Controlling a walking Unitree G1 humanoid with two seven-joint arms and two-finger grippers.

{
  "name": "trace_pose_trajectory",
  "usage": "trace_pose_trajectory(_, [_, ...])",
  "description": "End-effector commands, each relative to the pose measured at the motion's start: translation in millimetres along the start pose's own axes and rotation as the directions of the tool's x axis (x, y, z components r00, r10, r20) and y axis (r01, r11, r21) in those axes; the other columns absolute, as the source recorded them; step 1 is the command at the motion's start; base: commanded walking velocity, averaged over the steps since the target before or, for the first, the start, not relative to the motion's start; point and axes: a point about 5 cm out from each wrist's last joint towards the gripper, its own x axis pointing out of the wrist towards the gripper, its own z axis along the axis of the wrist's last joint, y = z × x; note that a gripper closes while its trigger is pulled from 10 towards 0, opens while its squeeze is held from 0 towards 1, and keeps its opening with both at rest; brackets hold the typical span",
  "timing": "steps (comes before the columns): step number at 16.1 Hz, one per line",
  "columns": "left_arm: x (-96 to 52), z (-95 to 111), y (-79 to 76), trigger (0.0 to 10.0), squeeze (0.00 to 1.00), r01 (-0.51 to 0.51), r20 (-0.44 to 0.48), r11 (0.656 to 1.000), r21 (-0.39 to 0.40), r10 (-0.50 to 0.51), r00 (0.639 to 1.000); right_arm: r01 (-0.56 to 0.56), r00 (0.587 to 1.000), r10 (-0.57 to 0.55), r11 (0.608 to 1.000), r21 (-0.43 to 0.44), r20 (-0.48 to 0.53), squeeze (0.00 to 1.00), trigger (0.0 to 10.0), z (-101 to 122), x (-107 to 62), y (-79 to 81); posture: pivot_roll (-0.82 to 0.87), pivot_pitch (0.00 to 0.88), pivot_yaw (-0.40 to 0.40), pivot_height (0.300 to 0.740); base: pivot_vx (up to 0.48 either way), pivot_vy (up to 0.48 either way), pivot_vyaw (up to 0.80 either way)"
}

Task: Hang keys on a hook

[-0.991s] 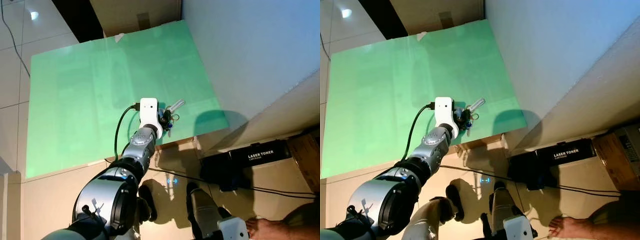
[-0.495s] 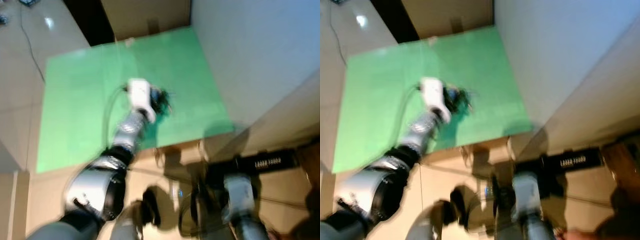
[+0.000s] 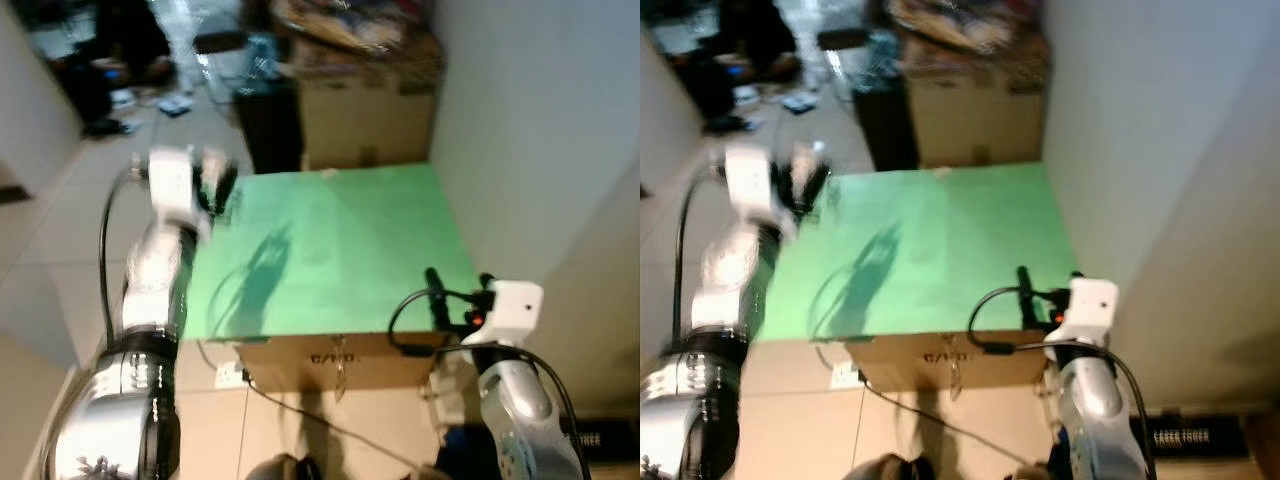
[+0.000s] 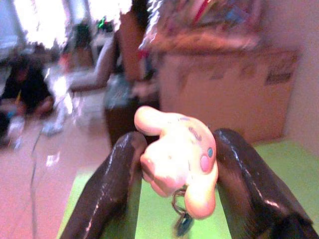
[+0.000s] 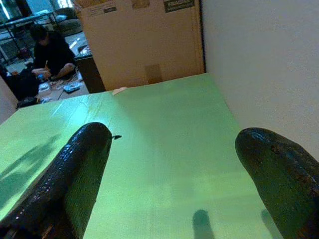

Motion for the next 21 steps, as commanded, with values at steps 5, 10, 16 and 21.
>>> trace_pose_trajectory(5, [-66.8, -51.5, -15.1, 10.0, 0.00, -0.045, -0.139, 0.995, 0.090, 0.057, 0.989, -0.007, 1.000, 0.007, 1.000, 0.014, -0.010, 0.00, 10.0, -4.8, 9.4, -0.9, -0.04, 0.000, 0.075, 0.740, 0.000, 0.000, 0.69])
trace_pose_trajectory(10, [-51.9, -45.6, -12.3, 10.0, 0.00, -0.165, -0.165, 0.985, 0.056, 0.172, 0.971, -0.070, 0.997, 0.071, 0.997, 0.019, -0.040, 0.00, 10.0, -11.9, 21.1, 7.9, -0.01, 0.000, 0.018, 0.740, 0.000, 0.000, 0.60])
trace_pose_trajectory(16, [-110.5, -62.9, 5.7, 10.0, 0.00, -0.089, -0.187, 0.986, 0.142, 0.115, 0.976, -0.085, 0.996, 0.084, 0.996, -0.037, -0.024, 0.00, 10.0, -14.4, 6.3, 2.2, 0.02, 0.000, 0.001, 0.740, 0.000, 0.000, 0.58])
trace_pose_trajectory(21, [-92.8, -86.1, -11.1, 10.0, 0.00, -0.115, -0.249, 0.989, 0.096, 0.136, 0.959, -0.113, 0.991, 0.108, 0.991, -0.077, -0.073, 0.00, 10.0, -21.4, 1.1, -5.0, 0.01, 0.000, -0.017, 0.740, 0.000, 0.000, 0.57])
